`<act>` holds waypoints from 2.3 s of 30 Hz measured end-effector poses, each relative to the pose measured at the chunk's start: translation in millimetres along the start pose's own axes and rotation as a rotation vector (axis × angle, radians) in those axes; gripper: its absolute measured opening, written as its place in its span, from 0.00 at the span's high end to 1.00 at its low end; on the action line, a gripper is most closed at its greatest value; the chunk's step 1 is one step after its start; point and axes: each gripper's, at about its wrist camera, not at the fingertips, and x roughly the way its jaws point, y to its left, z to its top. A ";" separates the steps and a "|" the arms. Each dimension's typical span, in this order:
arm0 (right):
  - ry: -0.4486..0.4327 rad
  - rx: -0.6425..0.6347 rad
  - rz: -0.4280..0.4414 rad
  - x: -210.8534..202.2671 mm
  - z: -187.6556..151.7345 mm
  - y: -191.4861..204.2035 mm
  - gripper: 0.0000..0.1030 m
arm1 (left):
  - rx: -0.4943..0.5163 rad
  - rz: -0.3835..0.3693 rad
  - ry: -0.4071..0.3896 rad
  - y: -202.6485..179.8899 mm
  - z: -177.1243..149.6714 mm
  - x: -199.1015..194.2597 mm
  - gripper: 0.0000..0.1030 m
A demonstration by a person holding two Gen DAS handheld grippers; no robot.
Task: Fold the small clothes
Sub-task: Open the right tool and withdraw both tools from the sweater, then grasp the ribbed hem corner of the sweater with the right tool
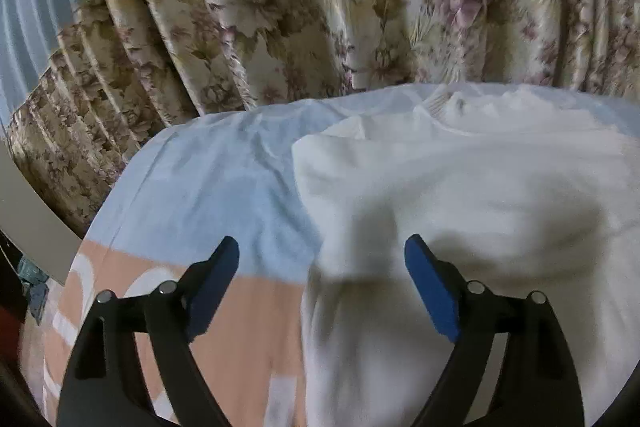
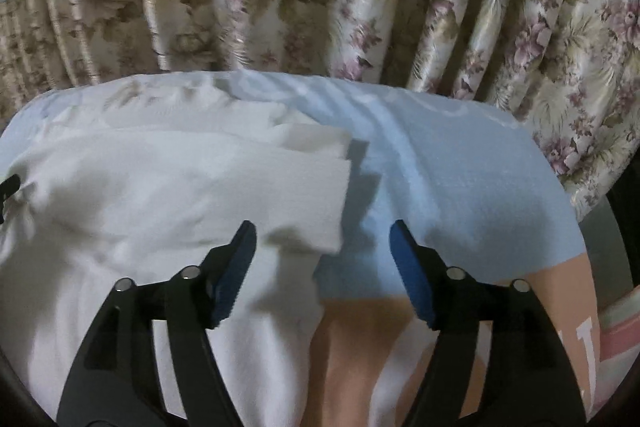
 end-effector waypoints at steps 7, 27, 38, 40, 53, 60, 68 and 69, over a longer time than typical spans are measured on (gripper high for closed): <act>-0.008 0.095 0.101 -72.2 -70.2 7.5 0.24 | -0.057 -0.058 0.001 19.8 -71.9 -75.9 0.15; 0.087 0.095 0.116 -184.2 -243.4 40.5 0.21 | -0.125 -0.133 0.115 20.8 -220.7 -192.4 0.14; 0.040 0.064 0.177 -192.0 -247.5 51.2 0.85 | -0.137 -0.115 0.161 20.5 -223.6 -188.7 0.12; 0.022 0.027 0.143 -194.2 -246.9 59.9 0.88 | -0.139 -0.107 0.152 20.2 -226.0 -191.5 0.12; 0.014 0.021 0.129 -192.5 -248.2 60.8 0.87 | -0.114 -0.124 0.139 14.5 -225.0 -194.3 0.14; 0.013 0.019 0.128 -191.9 -249.2 59.9 0.86 | -0.063 -0.195 0.085 -19.1 -228.3 -208.9 0.90; 0.012 0.023 0.129 -191.5 -249.1 59.2 0.86 | -0.091 -0.197 0.073 -16.2 -227.4 -208.3 0.91; 0.011 0.025 0.131 -191.7 -249.0 59.2 0.86 | -0.090 -0.197 0.074 -16.8 -227.1 -208.4 0.91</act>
